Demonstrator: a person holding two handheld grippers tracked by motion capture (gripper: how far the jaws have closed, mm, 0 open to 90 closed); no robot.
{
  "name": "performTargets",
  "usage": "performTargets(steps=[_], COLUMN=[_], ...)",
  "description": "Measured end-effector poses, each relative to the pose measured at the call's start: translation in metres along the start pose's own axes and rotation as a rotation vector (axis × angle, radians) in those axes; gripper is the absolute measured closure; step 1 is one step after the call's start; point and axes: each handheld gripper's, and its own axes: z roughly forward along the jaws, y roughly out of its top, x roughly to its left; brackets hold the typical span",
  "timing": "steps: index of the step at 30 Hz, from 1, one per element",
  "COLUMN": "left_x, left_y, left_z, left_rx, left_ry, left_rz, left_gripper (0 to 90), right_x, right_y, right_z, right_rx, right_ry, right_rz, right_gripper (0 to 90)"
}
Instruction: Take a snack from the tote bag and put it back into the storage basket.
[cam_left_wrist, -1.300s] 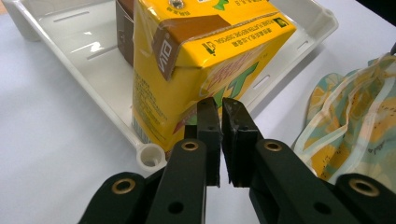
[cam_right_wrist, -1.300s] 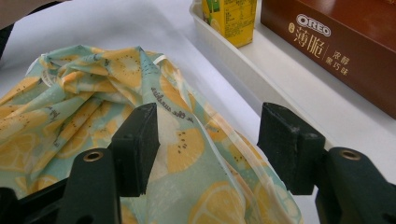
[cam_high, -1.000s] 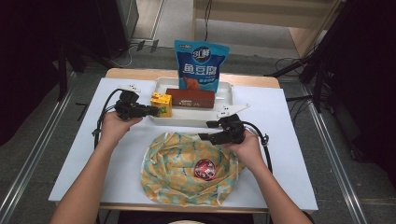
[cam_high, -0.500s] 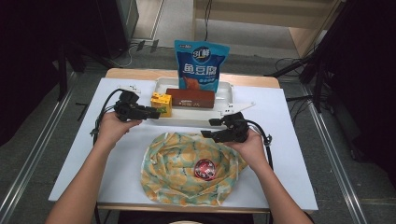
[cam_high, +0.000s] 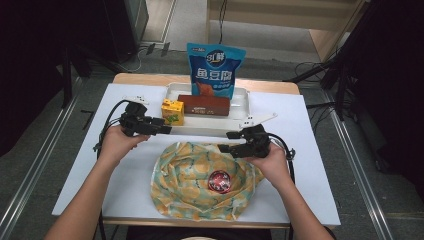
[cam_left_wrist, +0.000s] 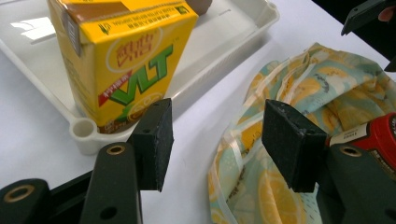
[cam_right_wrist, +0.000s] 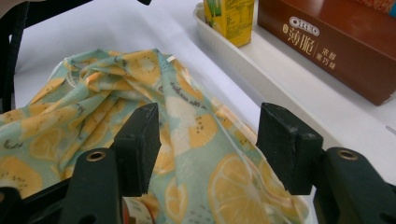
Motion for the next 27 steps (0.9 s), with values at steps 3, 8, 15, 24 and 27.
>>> performTargets(steps=[3, 8, 15, 24, 27], left_x=[-0.002, -0.004, -0.009, -0.009, -0.009], left_y=[-0.003, -0.009, -0.011, -0.017, -0.018], left_z=[-0.001, -0.002, -0.001, -0.002, -0.002], left_rx=[0.006, -0.001, 0.003, 0.0, 0.001], left_ry=[-0.002, -0.009, -0.016, -0.03, -0.028], left_rz=[-0.002, -0.007, 0.017, 0.042, 0.034], left_gripper=[42.6, 40.6, 39.8, 39.4, 39.3], right_x=[0.003, 0.007, 0.017, 0.023, 0.025], right_y=[-0.002, -0.007, -0.015, -0.021, -0.02], right_z=[-0.002, -0.005, -0.01, -0.016, -0.017], right_rx=[0.005, 0.015, 0.006, 0.004, 0.001], right_ry=[0.003, 0.007, 0.017, 0.017, 0.022], right_rz=[0.0, 0.013, 0.018, 0.004, 0.004], right_gripper=[40.0, 39.8, 39.8, 40.2, 40.2])
